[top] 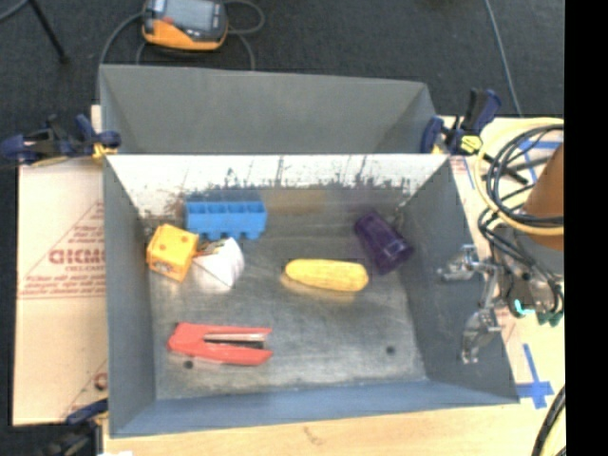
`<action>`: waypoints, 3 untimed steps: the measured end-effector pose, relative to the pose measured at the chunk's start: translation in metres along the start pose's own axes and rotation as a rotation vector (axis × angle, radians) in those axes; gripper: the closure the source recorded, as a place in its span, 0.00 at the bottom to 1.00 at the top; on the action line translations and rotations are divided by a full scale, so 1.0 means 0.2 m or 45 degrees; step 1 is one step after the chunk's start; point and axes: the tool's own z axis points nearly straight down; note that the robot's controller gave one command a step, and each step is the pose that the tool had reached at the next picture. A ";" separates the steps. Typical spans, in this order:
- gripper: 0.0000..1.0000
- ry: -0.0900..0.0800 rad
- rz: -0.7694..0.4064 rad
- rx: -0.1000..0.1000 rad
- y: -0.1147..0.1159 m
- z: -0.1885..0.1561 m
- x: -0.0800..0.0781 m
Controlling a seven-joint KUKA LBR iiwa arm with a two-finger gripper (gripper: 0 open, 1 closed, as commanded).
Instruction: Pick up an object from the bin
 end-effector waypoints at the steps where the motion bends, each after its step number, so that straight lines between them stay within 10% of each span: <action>1: 0.00 -0.009 -0.004 0.002 0.00 -0.02 -0.01; 3: 0.00 -0.011 -0.041 0.003 0.09 0.56 -0.04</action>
Offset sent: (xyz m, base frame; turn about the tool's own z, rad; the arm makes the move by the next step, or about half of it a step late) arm 0.0099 0.0148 -0.1403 -0.0644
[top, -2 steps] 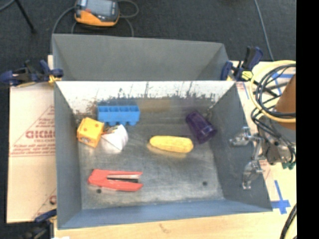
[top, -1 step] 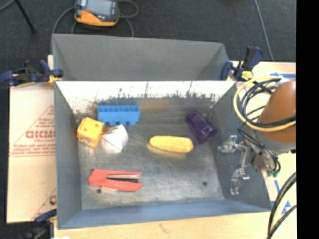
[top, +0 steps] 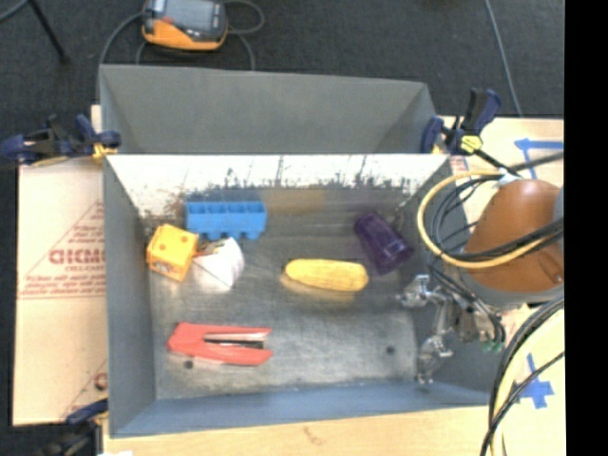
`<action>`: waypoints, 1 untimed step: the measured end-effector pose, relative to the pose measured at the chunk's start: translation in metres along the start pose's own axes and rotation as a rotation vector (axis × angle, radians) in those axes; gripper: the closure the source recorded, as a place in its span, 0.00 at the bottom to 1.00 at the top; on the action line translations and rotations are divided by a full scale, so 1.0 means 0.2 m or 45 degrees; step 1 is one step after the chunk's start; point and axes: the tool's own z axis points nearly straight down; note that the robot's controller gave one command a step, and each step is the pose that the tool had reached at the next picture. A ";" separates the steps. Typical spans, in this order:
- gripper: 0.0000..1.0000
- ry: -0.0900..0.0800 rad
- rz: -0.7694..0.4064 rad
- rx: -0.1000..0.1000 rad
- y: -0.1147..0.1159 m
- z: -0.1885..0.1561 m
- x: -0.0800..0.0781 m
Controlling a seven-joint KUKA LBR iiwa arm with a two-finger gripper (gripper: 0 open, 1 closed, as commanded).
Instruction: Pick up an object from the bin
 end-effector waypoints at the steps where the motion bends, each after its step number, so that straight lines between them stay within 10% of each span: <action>1: 0.00 0.005 -0.188 -0.002 0.12 0.03 -0.10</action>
Offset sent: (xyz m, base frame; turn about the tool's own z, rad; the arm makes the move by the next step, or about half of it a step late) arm 0.0202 0.0731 0.0216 -0.2023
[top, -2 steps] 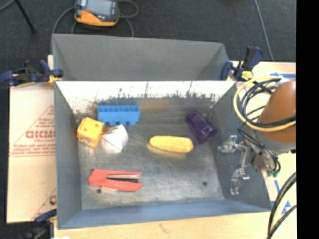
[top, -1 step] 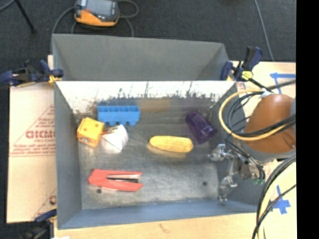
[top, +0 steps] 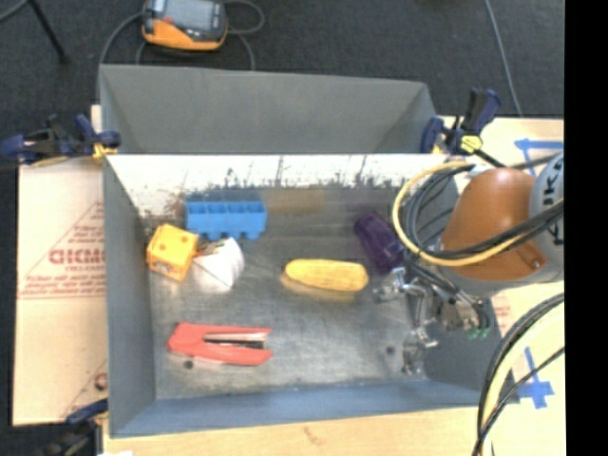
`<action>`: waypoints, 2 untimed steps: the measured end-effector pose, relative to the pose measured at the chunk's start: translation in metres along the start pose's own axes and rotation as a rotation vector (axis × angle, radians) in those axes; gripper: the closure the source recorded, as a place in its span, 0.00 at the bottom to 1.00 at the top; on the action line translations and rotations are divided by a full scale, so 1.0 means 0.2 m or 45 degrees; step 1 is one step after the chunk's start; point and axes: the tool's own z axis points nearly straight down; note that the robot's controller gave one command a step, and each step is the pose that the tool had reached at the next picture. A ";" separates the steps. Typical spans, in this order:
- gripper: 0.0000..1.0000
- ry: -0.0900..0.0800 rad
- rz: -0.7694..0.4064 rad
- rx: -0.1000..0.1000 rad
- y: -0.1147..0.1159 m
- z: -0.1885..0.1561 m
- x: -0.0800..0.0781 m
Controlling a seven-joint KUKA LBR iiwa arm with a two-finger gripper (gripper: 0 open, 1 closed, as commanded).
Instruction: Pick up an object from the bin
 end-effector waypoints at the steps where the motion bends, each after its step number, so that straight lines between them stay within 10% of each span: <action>1: 0.00 -0.003 -0.078 -0.001 0.17 -0.10 -0.04; 2: 0.00 -0.004 -0.092 -0.001 0.30 -0.12 -0.22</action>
Offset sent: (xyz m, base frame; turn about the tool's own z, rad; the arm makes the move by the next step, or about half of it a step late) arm 0.0352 0.0712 0.0240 -0.0748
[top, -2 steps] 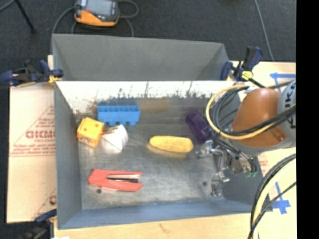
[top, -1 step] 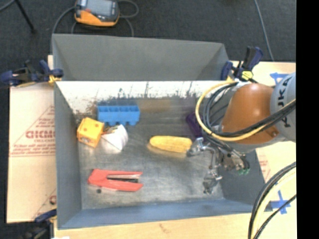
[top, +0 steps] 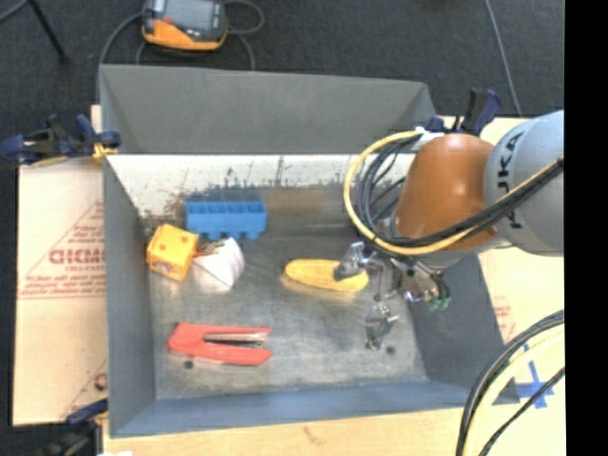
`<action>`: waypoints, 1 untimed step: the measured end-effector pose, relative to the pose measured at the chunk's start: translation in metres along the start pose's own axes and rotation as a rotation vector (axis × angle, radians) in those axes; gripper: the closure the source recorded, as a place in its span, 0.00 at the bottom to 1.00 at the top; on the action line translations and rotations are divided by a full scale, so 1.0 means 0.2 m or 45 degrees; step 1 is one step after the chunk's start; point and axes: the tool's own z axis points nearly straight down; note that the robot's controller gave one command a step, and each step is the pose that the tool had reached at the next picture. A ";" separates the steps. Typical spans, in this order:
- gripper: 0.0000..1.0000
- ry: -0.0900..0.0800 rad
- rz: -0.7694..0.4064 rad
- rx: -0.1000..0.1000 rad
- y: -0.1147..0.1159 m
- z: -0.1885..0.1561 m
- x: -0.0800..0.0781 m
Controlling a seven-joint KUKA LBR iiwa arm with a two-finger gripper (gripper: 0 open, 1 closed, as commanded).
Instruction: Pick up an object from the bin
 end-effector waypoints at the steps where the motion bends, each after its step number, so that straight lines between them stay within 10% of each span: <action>1: 0.00 0.000 -0.075 0.002 -0.06 0.01 -0.22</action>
Offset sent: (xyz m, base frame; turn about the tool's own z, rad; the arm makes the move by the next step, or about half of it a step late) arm 0.0358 0.0025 -0.0639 0.3277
